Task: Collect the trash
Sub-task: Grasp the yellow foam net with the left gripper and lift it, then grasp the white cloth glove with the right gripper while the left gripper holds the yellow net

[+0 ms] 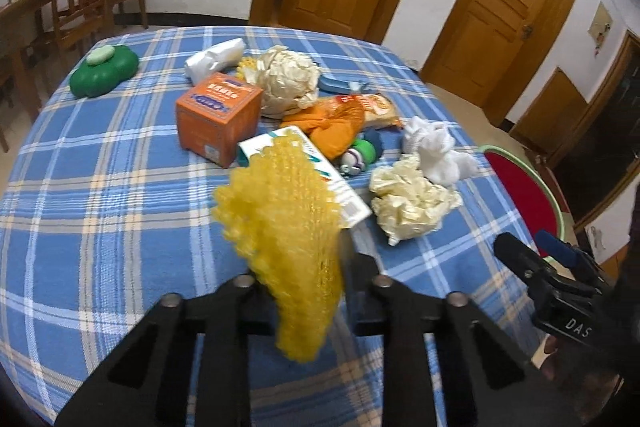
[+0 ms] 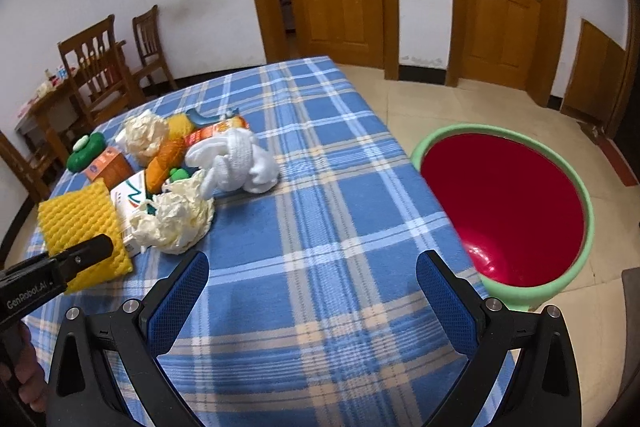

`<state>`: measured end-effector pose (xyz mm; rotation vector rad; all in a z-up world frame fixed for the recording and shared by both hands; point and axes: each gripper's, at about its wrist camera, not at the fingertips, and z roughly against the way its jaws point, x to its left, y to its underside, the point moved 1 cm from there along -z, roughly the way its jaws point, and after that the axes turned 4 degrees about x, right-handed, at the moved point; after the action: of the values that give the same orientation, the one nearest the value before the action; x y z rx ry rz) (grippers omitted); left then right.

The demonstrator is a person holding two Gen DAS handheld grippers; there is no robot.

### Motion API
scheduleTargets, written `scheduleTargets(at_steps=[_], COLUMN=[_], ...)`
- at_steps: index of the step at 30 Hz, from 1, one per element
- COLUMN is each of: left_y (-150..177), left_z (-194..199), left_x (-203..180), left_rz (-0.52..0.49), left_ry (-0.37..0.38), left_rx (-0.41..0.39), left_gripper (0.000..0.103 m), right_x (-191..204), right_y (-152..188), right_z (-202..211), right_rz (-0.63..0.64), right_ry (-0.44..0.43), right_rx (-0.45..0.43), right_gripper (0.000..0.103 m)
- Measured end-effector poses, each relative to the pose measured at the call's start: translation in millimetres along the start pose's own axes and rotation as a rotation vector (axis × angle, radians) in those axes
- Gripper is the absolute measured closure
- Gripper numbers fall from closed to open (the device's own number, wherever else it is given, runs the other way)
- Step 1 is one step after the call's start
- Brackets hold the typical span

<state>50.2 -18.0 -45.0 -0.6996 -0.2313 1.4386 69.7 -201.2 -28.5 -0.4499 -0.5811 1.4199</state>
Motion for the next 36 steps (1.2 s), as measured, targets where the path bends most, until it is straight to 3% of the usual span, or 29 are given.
scheduleTargets(at_steps=[3,16,26,36], left_y=[-0.8,-42.3,-74.0,-90.2], left_z=[5.4,29.6,8.0,-16.3], left_x=[-1.4,20.6,46.2,47.9], left_rz=[-0.004,-0.002,0.016,-0.042], left_ry=[0.02,0.003,-0.005,0.013], left_rx=[-0.006,-0.095,-0.101,-0.098], left_gripper=[0.09,0.09,0.09,0.09], right_x=[3.6,30.5,50.2,58.6], right_y=[-2.8,-33.6,-65.9,-86.1], right_z=[-2.2,-8.3,-34.5,-68.7], right_rz=[-0.005,0.052,0.069,0.064], right_ry=[-0.033,-0.011,0.015,0.038], right_rx=[0.025,0.013,0.016,0.042], right_gripper=[0.0,0.0,0.0,0.0])
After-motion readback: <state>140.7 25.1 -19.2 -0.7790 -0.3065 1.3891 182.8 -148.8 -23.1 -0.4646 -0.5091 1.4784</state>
